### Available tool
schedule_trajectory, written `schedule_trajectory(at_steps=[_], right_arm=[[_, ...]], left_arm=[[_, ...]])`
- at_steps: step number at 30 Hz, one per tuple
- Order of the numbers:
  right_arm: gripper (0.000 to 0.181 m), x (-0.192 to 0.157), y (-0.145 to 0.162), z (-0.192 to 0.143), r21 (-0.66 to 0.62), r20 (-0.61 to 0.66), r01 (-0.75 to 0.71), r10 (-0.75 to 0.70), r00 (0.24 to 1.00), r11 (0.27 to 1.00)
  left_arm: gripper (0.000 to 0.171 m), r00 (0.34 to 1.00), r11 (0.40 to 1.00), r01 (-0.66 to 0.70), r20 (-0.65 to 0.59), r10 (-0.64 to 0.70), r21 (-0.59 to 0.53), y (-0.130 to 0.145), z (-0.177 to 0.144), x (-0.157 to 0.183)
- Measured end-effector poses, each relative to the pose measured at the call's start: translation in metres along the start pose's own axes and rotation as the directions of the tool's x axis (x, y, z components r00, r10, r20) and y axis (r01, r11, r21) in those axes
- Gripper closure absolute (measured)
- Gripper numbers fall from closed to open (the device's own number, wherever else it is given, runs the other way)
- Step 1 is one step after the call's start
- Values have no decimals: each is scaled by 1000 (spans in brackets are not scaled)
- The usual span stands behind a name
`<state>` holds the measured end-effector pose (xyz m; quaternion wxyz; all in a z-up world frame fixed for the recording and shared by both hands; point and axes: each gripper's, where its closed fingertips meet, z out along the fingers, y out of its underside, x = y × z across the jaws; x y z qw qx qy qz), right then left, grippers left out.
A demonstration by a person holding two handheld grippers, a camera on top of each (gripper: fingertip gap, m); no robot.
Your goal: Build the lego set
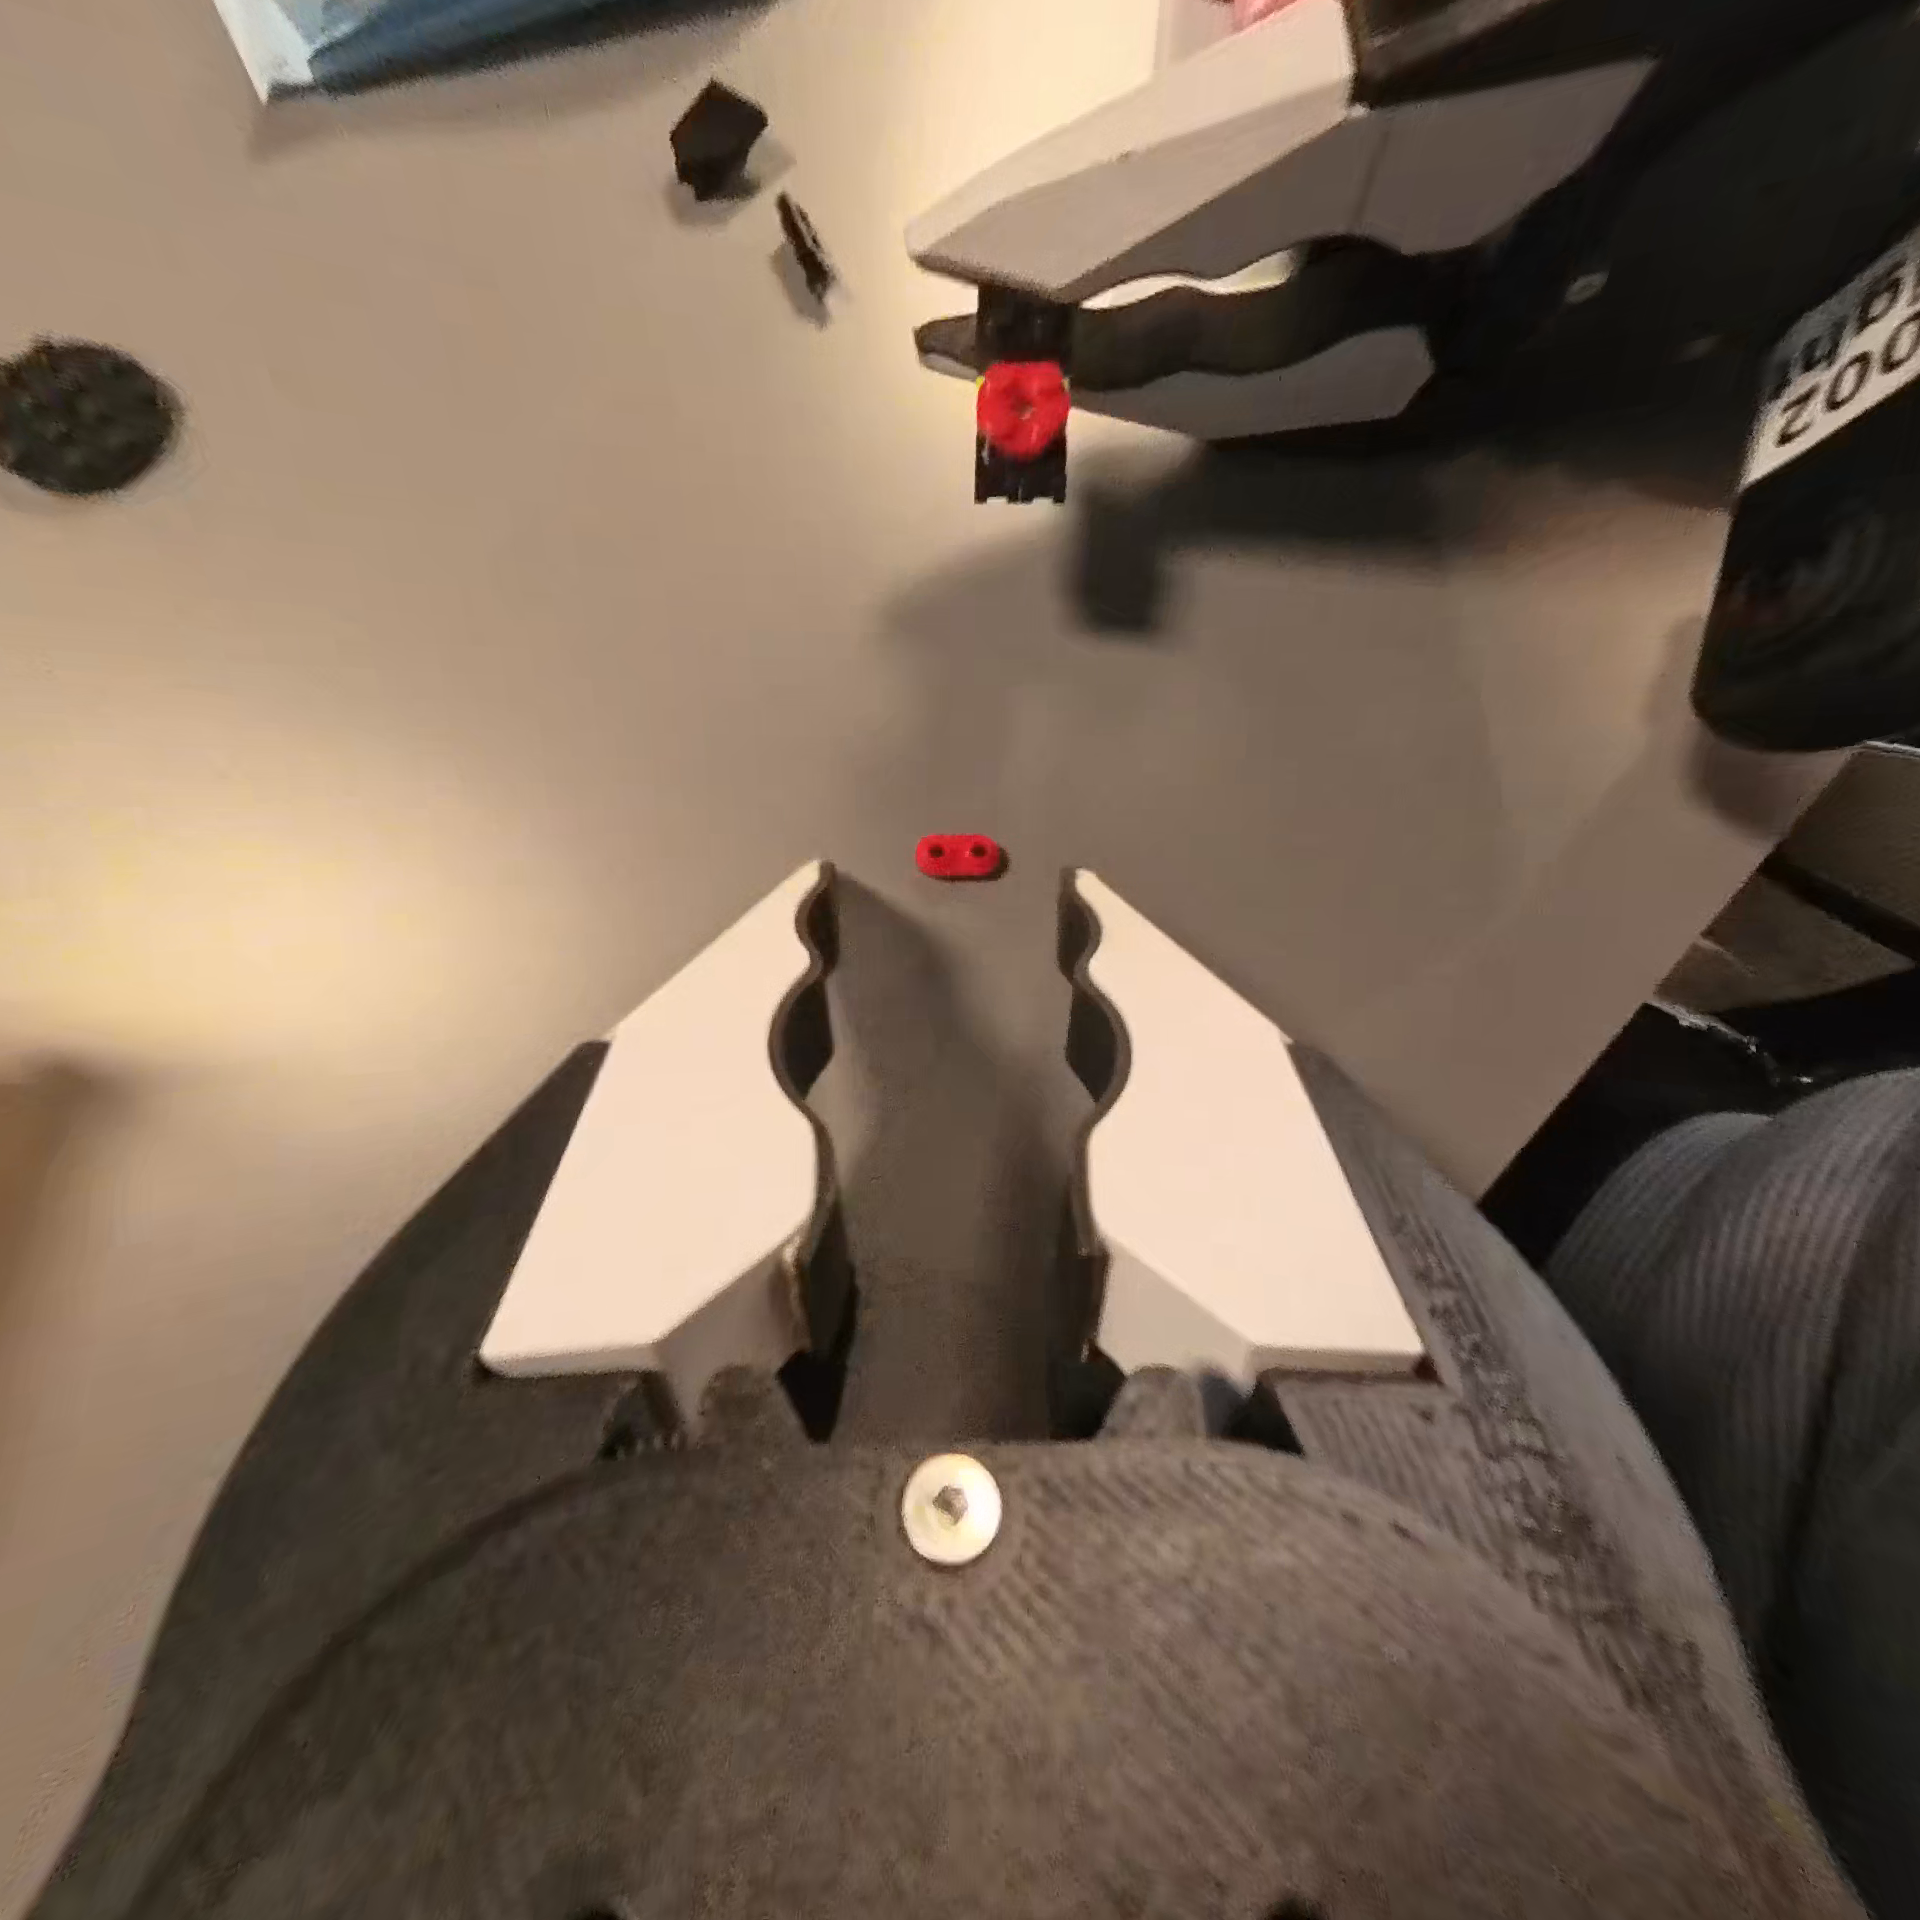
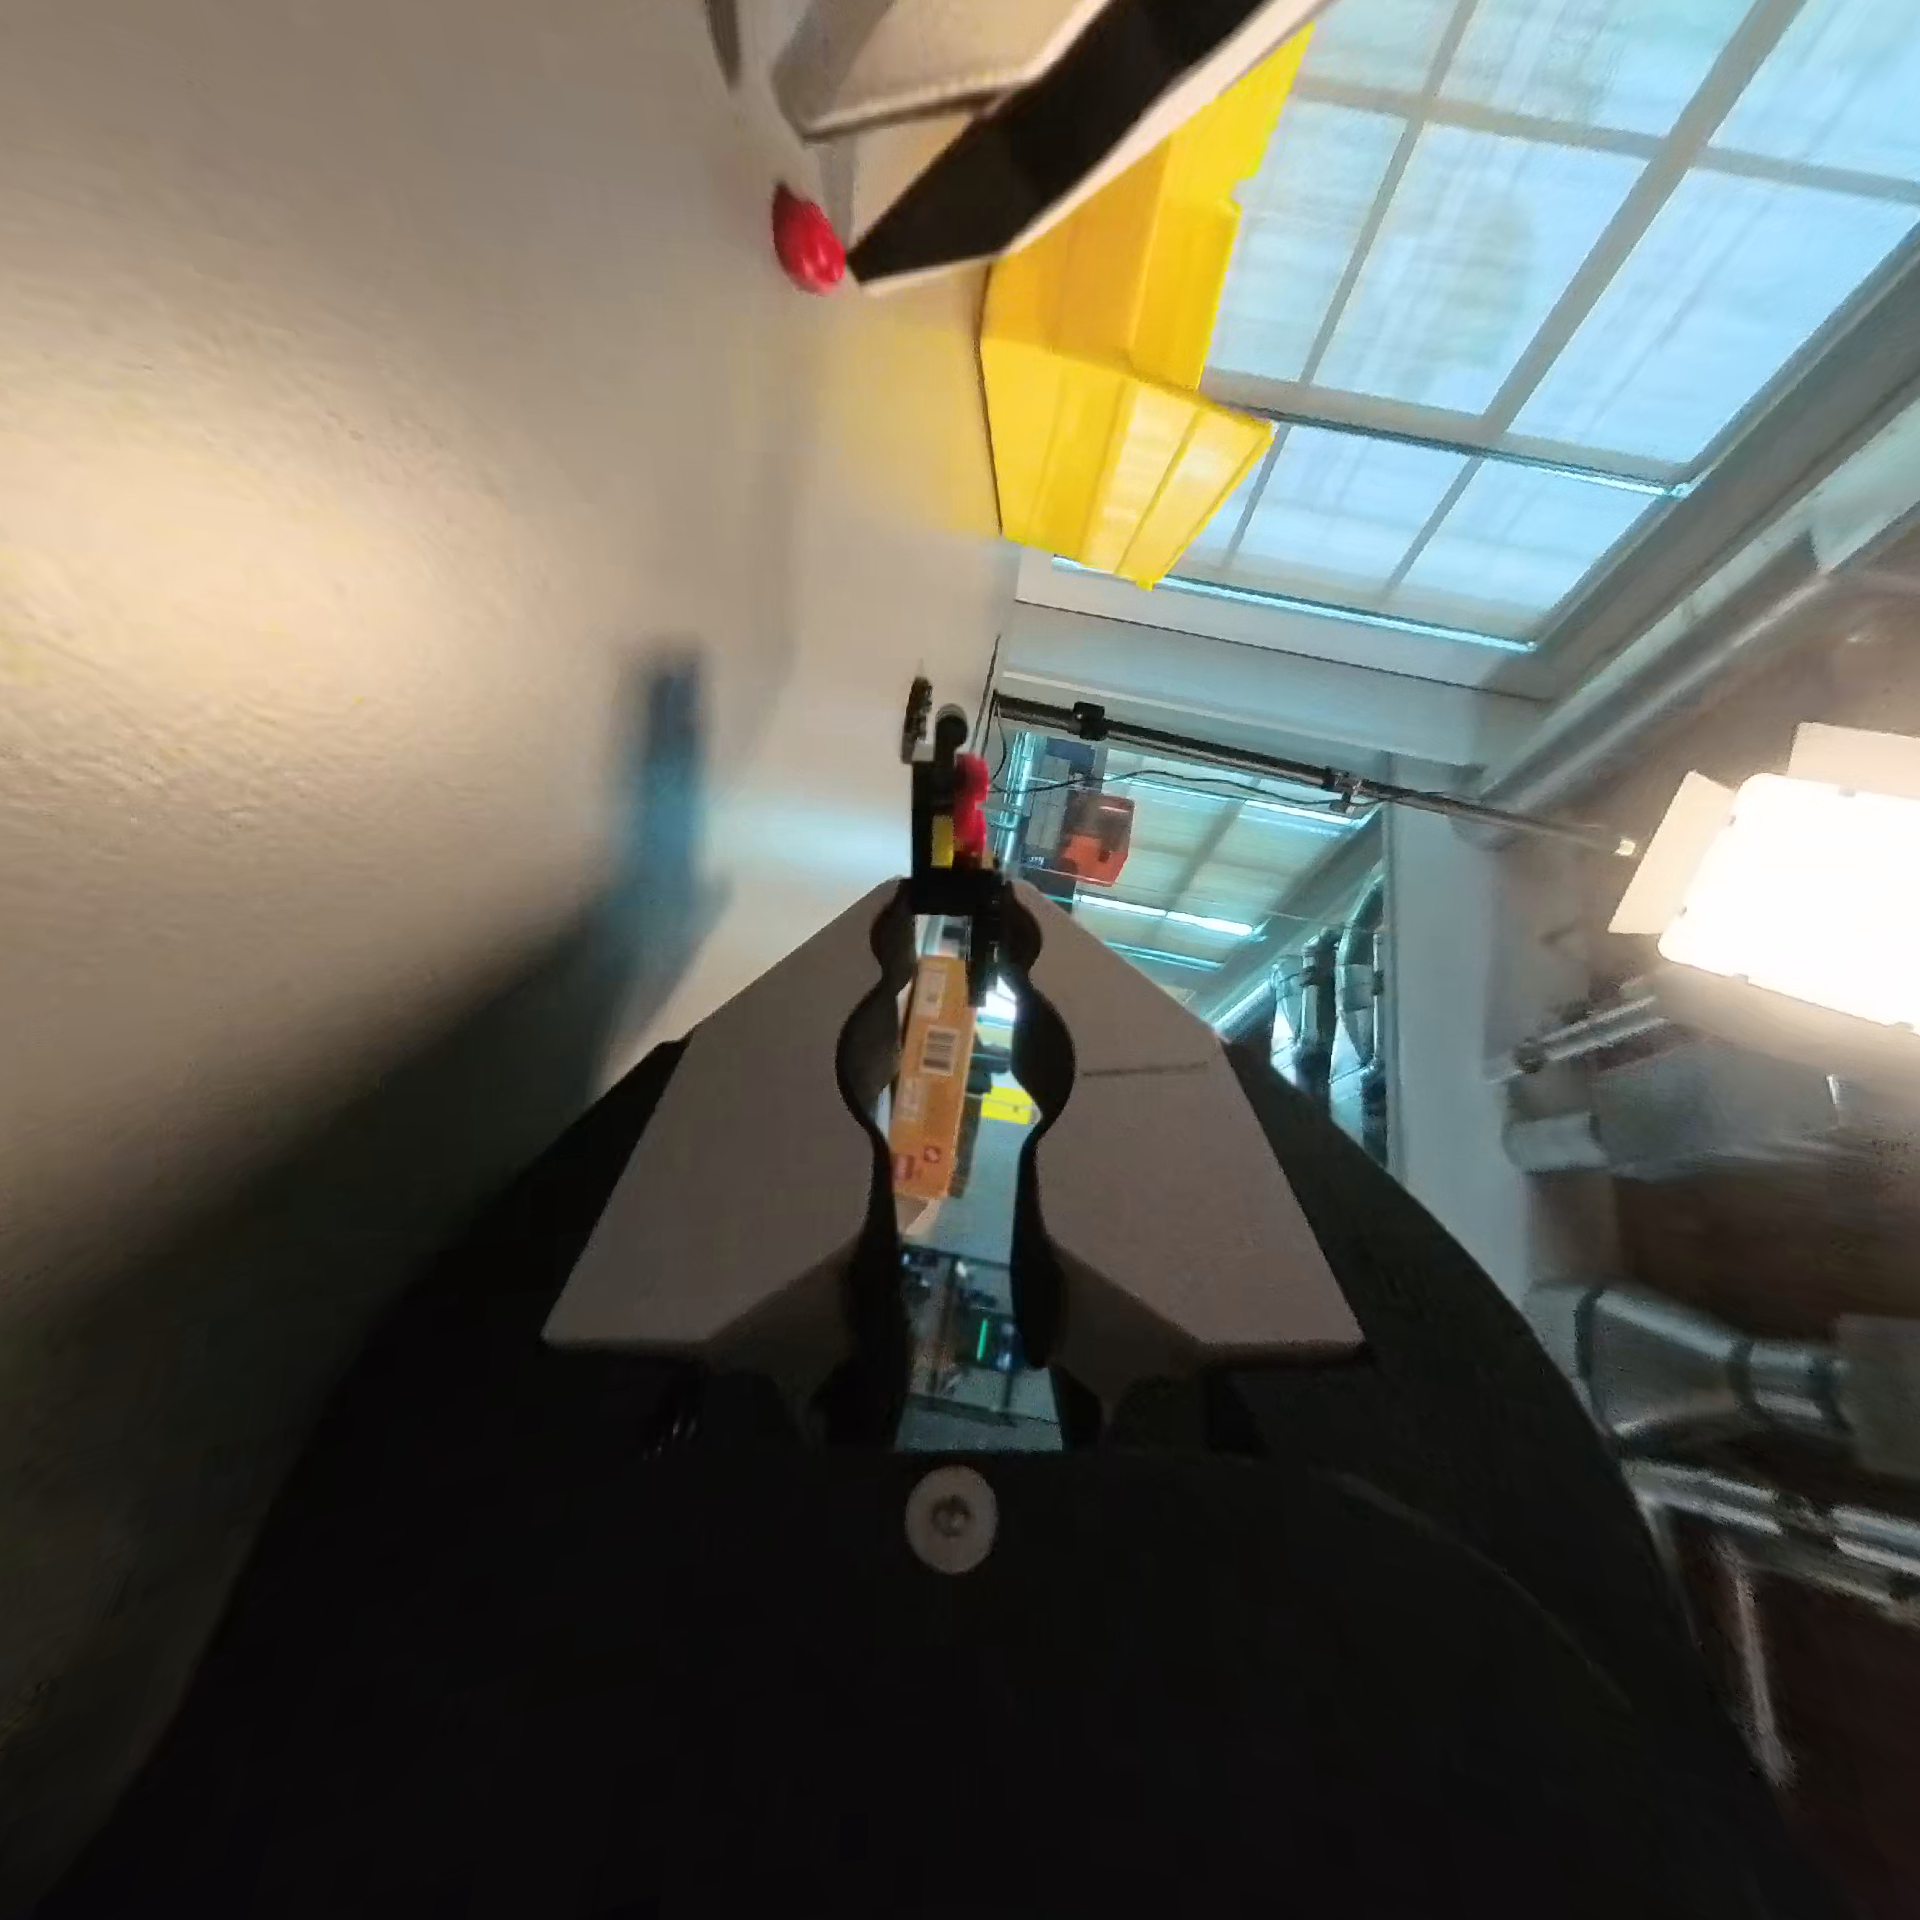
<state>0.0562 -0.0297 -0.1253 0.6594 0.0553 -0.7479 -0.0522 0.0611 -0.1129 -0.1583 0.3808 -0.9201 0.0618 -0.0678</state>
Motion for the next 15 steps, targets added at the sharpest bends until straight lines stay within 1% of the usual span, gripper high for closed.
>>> schedule_trajectory(at_steps=[2,4,6,8,10,13,14,15], right_arm=[[168,-1,-1,0,5,5,-11,11,1000,1000],[168,0,0,0,5,4,-32,32,999,999],[168,0,1,0,5,6,-49,49,999,999],[168,0,1,0,5,10,-54,53,999,999],[168,0,1,0,5,11,-56,56,998,998],[168,-1,0,1,9,12,-51,51,999,999],[168,-1,0,1,8,10,-43,43,999,999],[168,-1,0,1,8,9,-34,34,999,999]], left_arm=[[136,1000,999,11,-9,-11,33,-2,2,3],[138,1000,999,12,-16,-11,49,-4,3,4],[143,1000,999,-19,-2,19,49,-3,4,4],[149,997,996,-76,38,74,45,-3,5,2],[156,997,996,-80,23,79,47,-3,6,6],[156,997,995,-82,15,82,47,-3,6,5],[157,995,994,-92,38,90,50,-5,6,1],[157,995,993,-95,47,91,77,-13,4,1]])
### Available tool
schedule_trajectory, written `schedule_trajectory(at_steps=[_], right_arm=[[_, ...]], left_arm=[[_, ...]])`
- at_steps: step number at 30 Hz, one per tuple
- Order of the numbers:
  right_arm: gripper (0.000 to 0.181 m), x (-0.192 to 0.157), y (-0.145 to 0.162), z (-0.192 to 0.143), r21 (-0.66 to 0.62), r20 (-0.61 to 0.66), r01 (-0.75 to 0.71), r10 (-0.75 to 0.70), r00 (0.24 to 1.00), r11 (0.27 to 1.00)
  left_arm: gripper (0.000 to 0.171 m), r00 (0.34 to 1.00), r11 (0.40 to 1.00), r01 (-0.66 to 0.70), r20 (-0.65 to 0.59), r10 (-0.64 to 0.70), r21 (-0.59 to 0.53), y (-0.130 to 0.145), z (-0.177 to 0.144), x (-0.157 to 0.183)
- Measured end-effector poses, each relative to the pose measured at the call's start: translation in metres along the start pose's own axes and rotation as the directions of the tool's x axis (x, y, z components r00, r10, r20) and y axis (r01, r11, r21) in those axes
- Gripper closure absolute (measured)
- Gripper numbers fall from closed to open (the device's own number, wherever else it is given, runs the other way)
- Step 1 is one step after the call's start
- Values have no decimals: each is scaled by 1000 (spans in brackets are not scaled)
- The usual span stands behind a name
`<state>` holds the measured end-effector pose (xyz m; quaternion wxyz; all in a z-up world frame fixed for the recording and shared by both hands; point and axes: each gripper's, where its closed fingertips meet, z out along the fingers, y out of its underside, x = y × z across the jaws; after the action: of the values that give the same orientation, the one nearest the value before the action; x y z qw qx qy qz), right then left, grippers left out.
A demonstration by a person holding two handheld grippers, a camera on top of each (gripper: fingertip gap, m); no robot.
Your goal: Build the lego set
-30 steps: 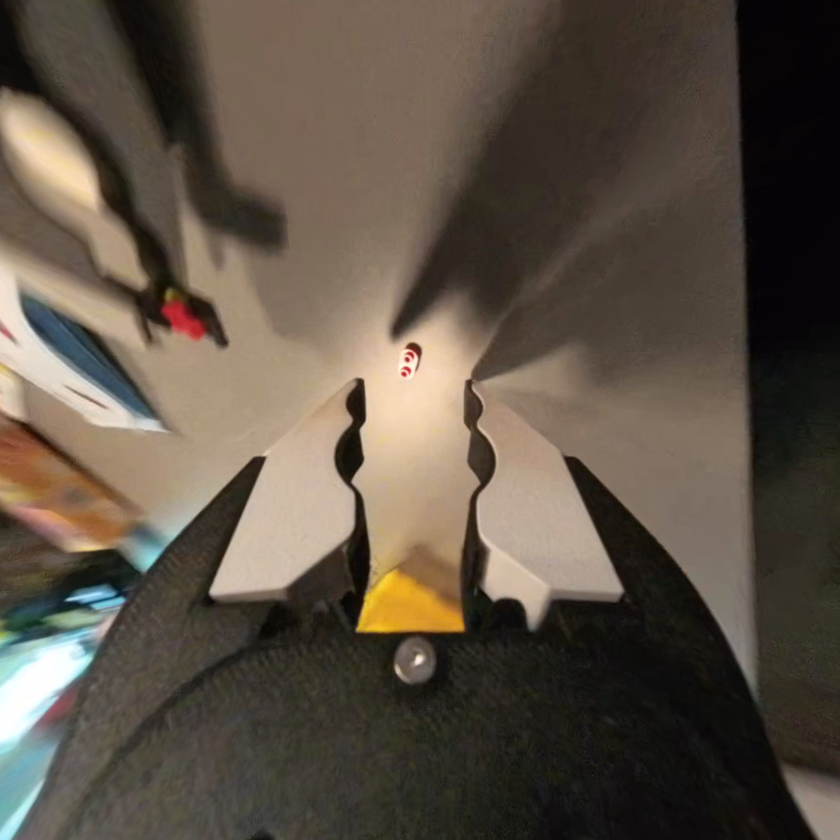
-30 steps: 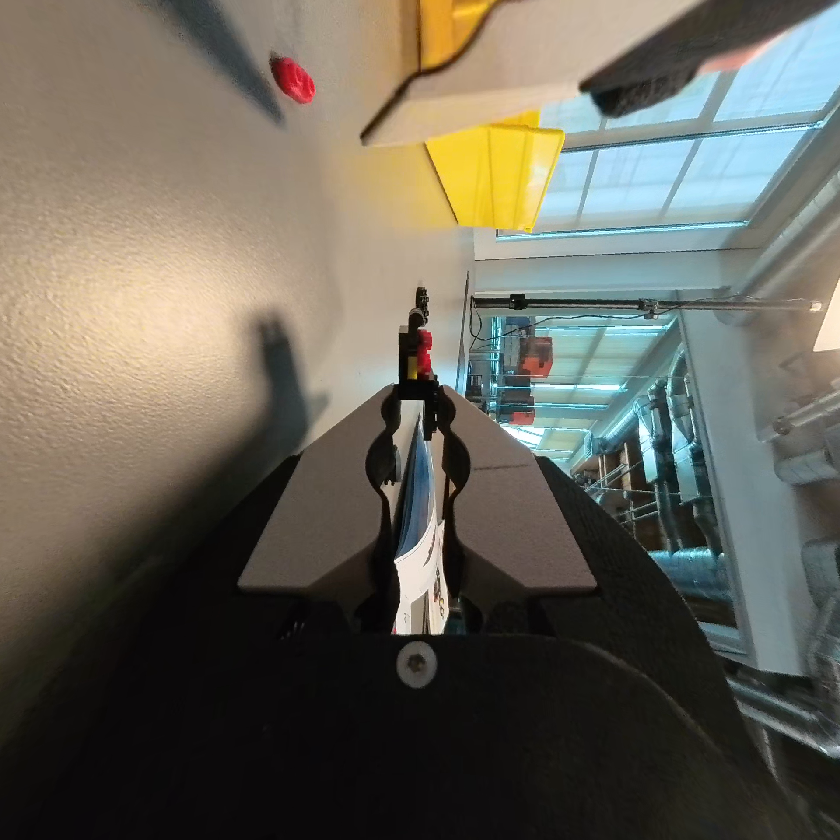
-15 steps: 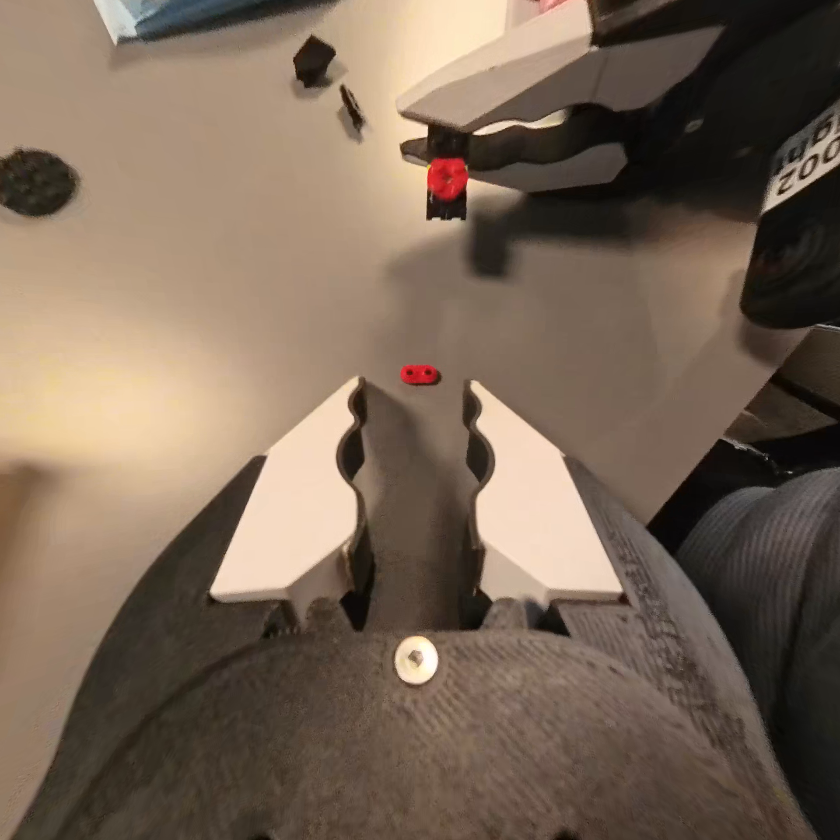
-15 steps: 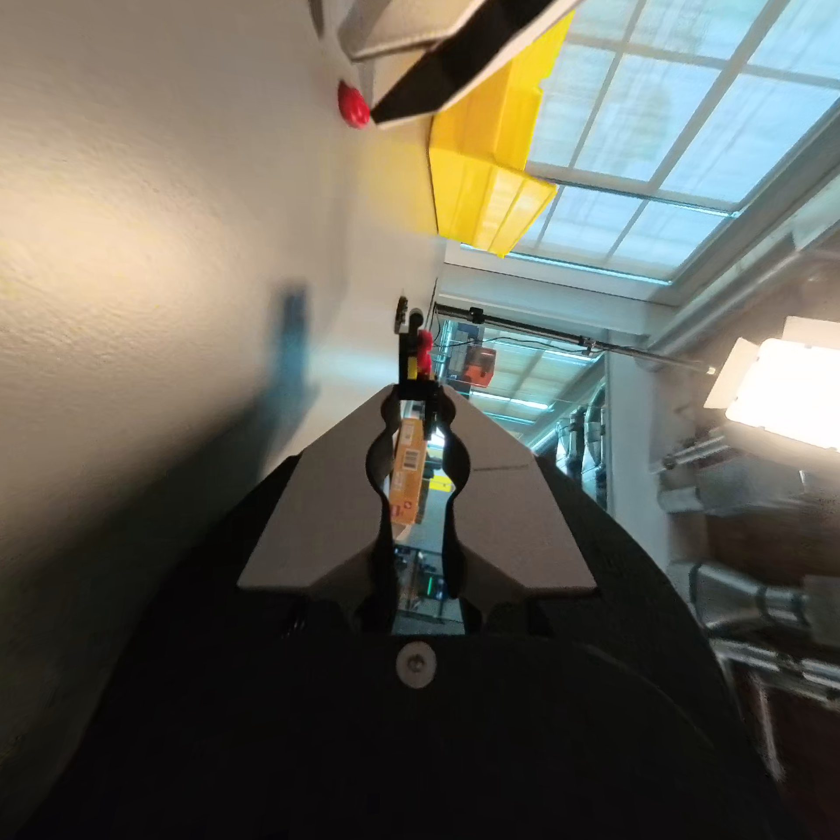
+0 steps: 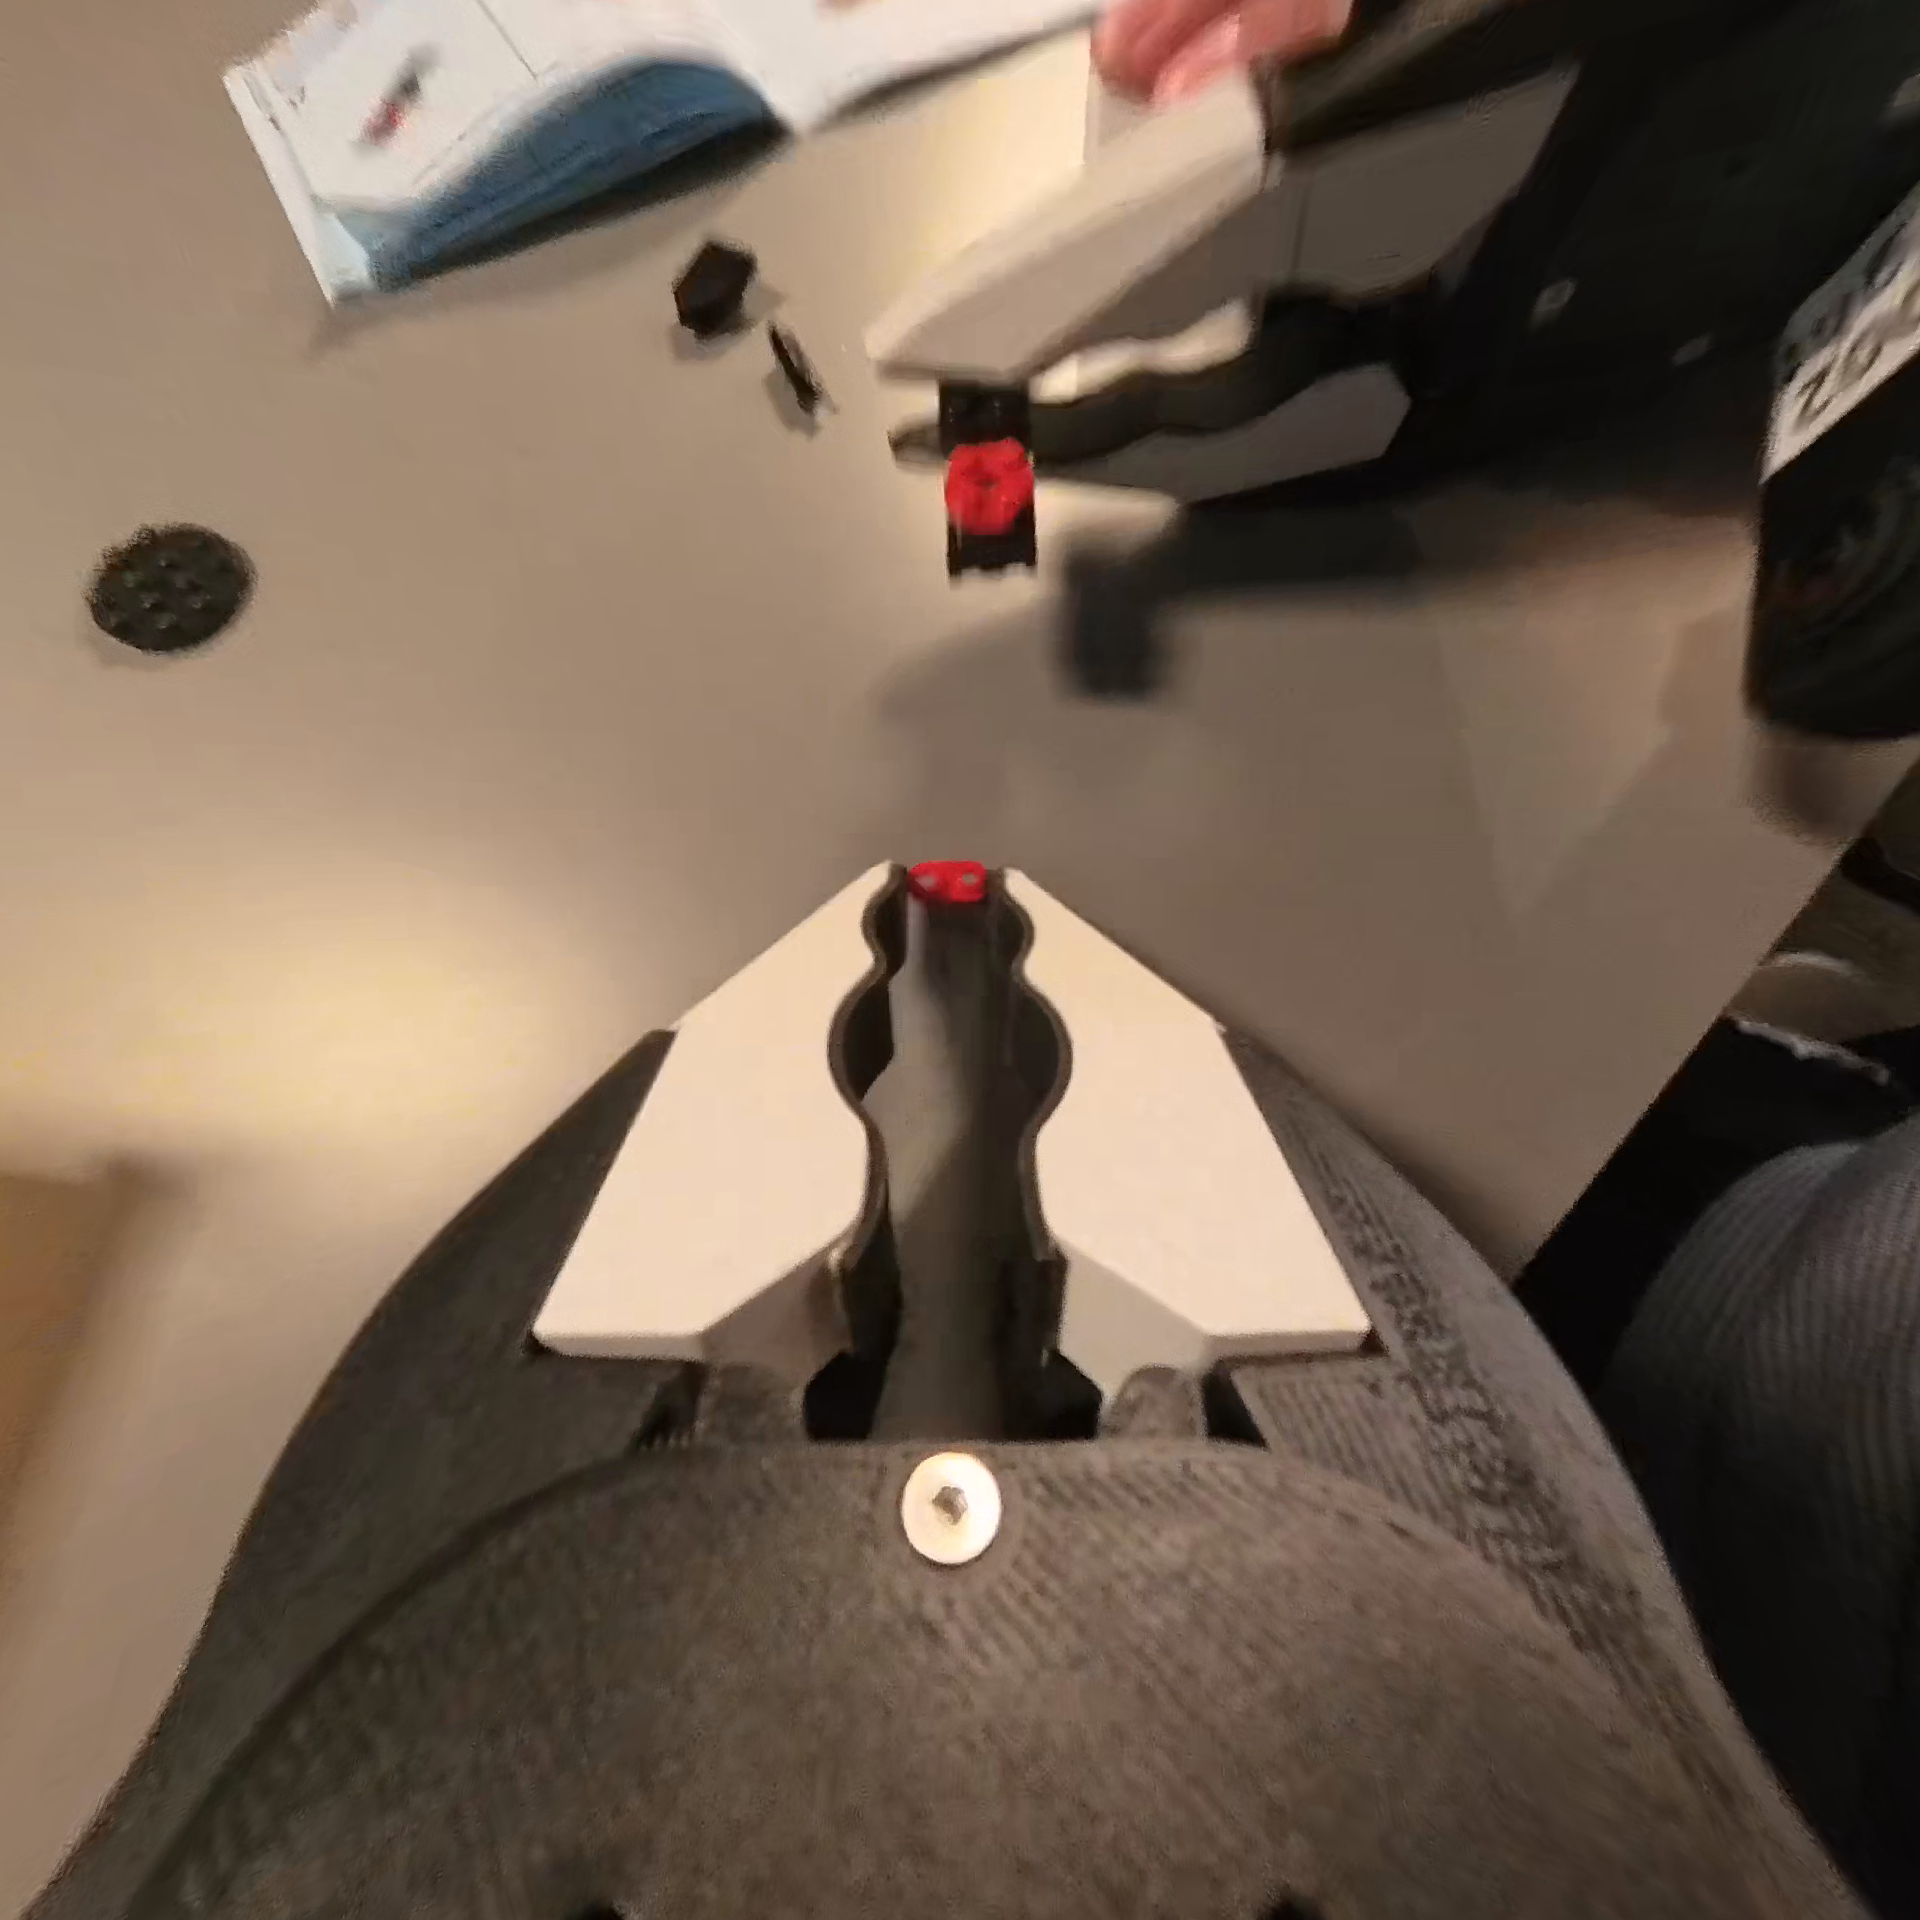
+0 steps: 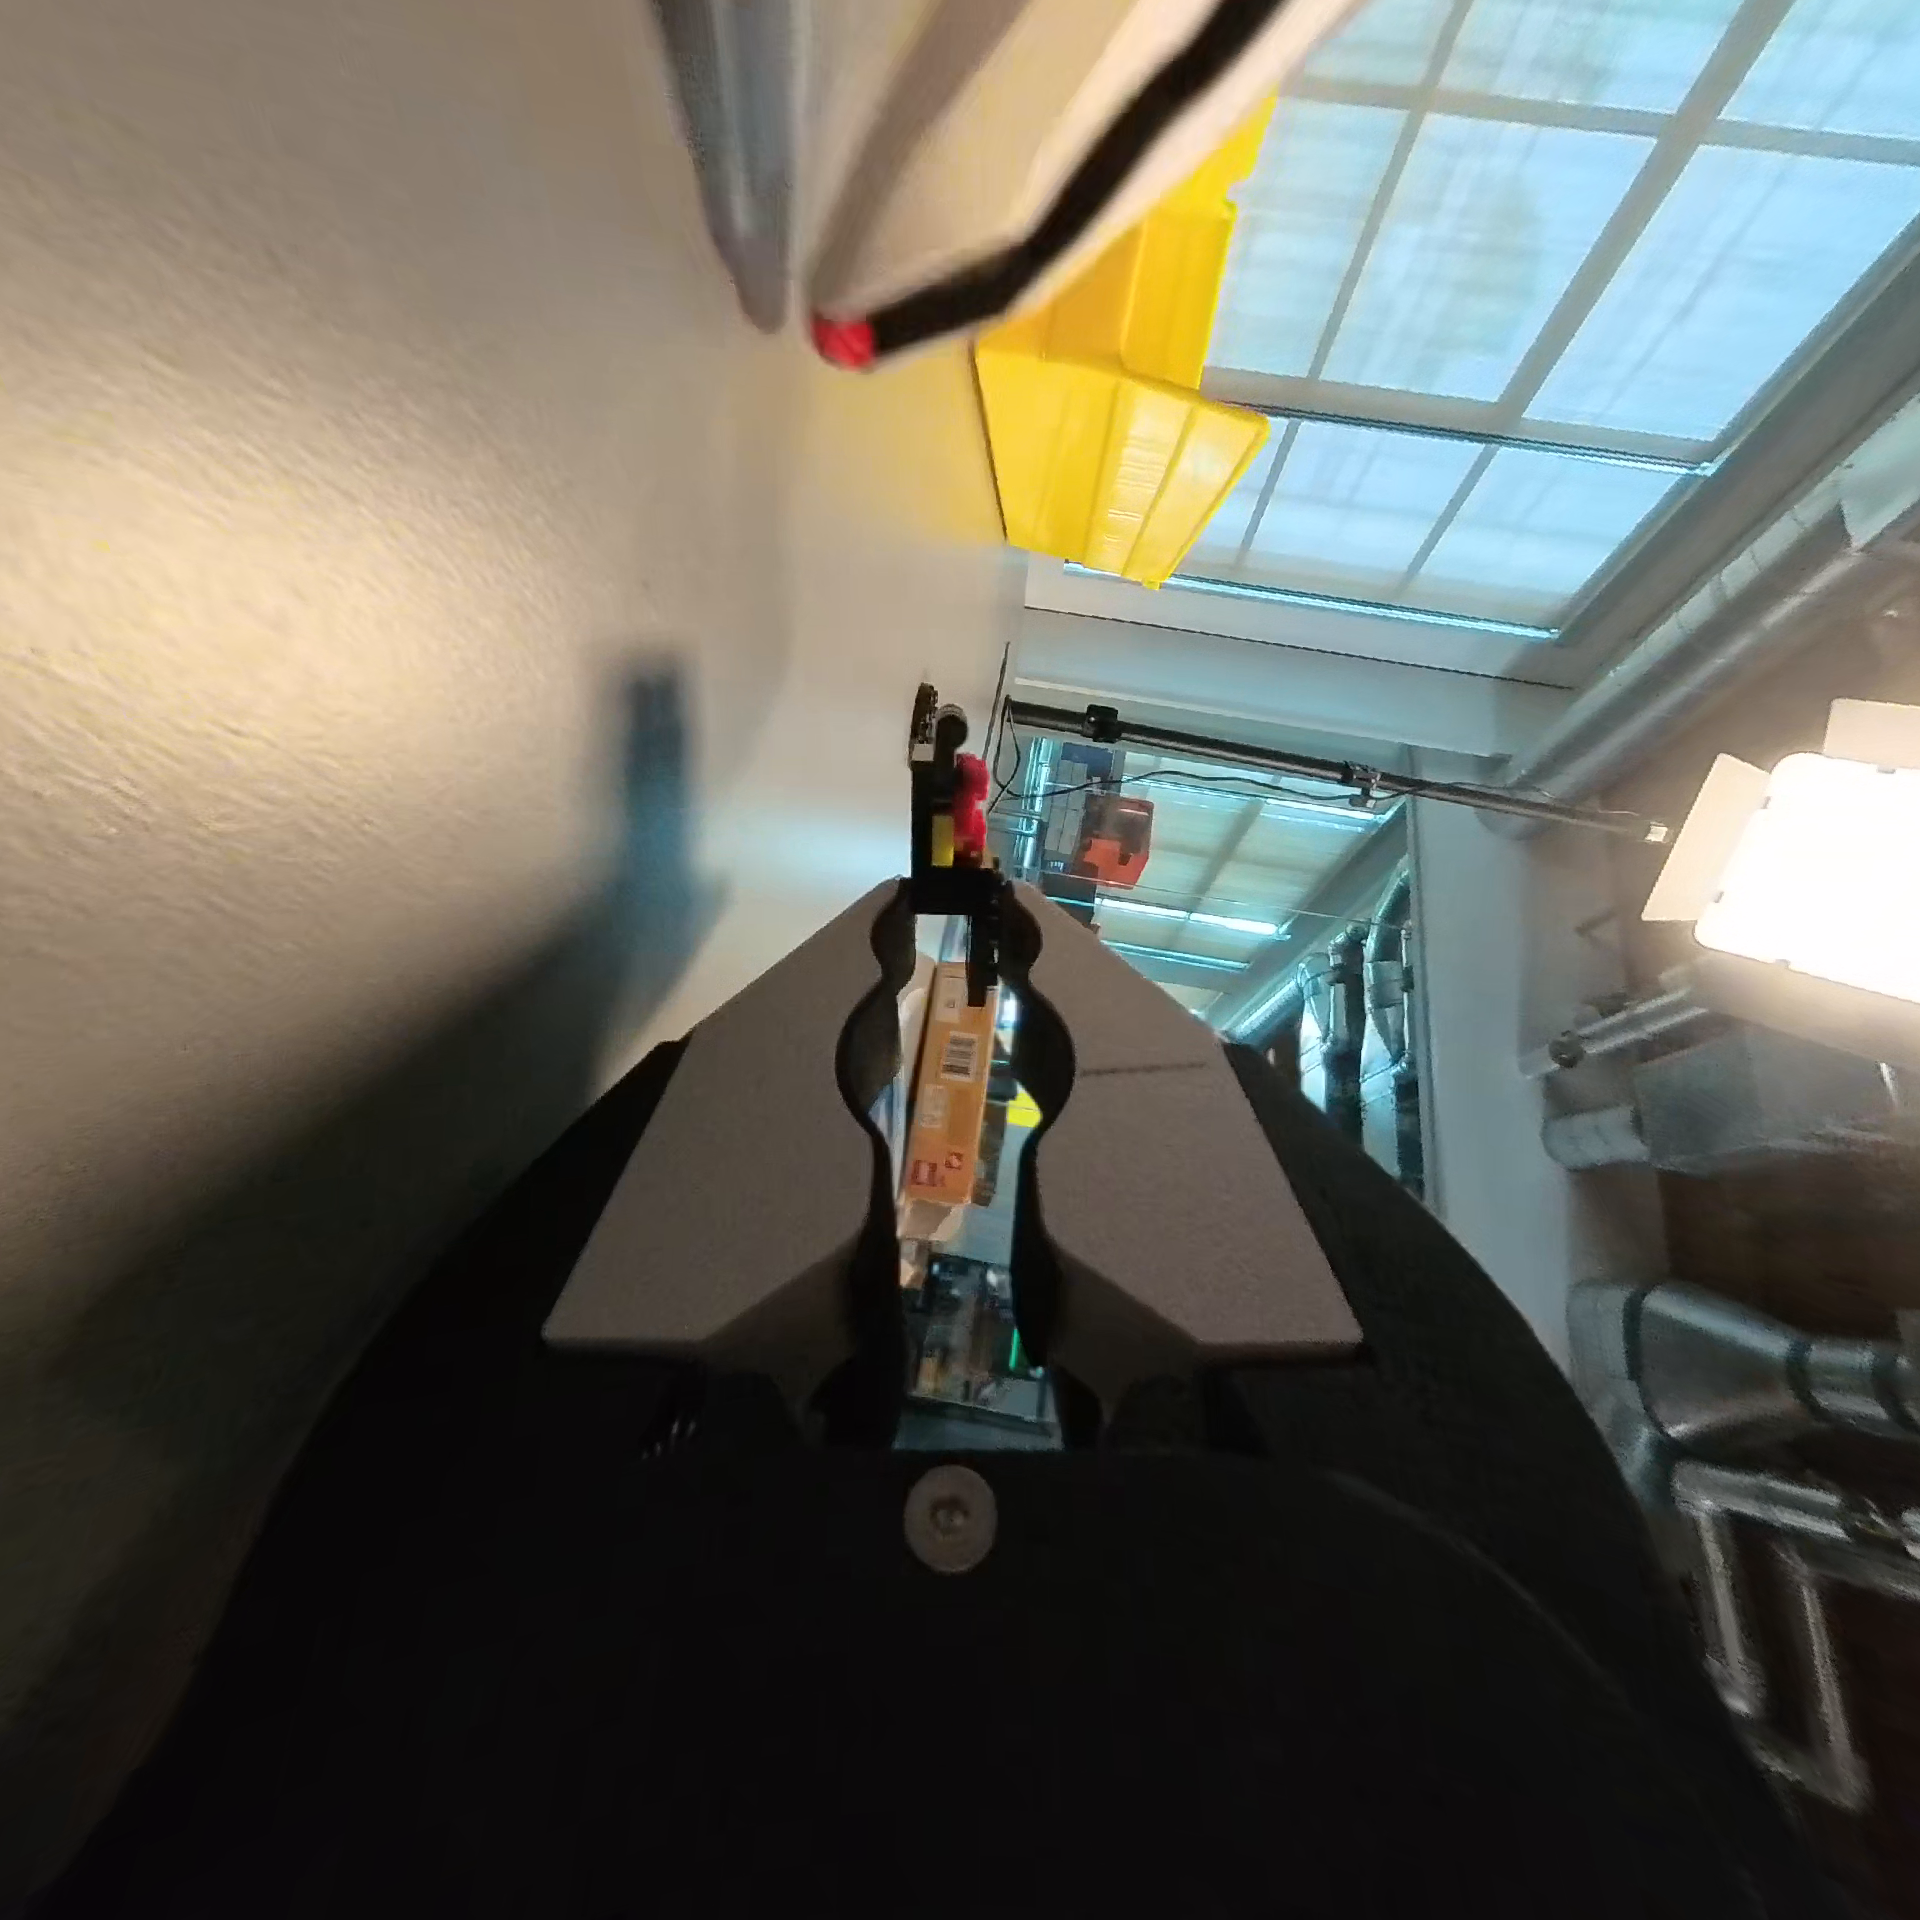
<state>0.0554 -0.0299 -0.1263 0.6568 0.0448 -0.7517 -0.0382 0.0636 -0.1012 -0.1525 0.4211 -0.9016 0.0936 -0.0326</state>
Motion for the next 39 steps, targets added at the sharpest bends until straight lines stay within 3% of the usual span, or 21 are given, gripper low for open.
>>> schedule_trajectory(at_steps=[3,9,20,39], right_arm=[[168,0,-1,-2,-3,-5,28,-28,1000,1000],[168,2,0,-3,-7,-5,1,-1,1000,1000],[168,3,0,-4,3,-20,-11,11,1000,1000],[168,3,2,-3,2,-14,-31,31,999,1000]], left_arm=[[157,998,990,45,-37,-41,136,-39,-6,7],[157,998,978,6,-64,7,209,-82,1,15],[157,997,998,-35,-71,40,57,-68,18,11],[150,997,999,-21,-78,24,36,-68,25,11]])
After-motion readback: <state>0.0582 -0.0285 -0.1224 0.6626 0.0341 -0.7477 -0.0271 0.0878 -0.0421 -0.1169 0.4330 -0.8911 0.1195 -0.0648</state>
